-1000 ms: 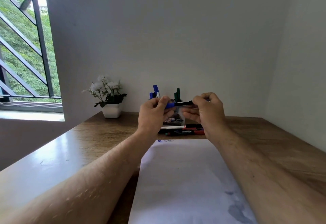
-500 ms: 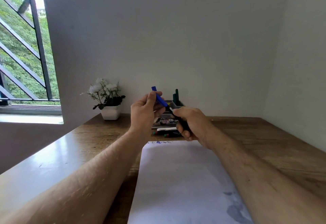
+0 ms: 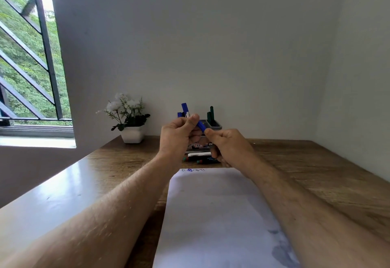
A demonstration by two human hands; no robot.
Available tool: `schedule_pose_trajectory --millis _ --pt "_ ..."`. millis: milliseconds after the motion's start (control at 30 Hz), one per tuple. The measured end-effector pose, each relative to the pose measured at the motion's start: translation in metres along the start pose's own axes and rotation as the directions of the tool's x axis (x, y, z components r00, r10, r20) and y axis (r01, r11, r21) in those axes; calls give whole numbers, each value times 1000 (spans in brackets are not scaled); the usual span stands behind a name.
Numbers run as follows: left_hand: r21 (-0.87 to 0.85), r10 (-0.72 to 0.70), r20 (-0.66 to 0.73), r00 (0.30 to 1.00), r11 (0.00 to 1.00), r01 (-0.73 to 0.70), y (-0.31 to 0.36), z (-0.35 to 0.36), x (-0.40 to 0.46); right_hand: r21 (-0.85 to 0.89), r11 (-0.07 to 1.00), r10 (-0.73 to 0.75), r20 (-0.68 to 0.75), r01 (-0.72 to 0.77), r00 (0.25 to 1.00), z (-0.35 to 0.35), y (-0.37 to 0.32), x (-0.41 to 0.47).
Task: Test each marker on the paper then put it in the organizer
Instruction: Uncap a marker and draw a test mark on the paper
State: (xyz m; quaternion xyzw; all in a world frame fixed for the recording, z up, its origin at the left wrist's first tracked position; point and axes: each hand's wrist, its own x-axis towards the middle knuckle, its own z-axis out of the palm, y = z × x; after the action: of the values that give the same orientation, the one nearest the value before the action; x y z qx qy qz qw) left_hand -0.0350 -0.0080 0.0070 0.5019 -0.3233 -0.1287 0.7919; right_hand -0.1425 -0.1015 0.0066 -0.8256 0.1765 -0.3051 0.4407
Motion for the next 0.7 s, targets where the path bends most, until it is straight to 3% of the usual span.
schedule_pose_trajectory --millis 200,333,467,567,700 --pt "-107 2 72 997 994 5 5 3 -3 -72 993 -106 -145 97 984 -5 0 2" --pt "-112 5 62 998 994 2 3 4 -2 -192 969 -186 -156 155 970 -11 -2 1" --pt "-230 -5 -102 995 973 -19 10 2 2 -282 951 -194 -208 131 959 -14 4 5" --pt "-261 -10 -214 977 964 -48 17 -10 8 -238 966 -164 -271 100 949 -19 5 2" --pt "-279 -102 -205 974 959 41 16 -10 8 -76 995 -79 -261 61 962 -13 2 0"
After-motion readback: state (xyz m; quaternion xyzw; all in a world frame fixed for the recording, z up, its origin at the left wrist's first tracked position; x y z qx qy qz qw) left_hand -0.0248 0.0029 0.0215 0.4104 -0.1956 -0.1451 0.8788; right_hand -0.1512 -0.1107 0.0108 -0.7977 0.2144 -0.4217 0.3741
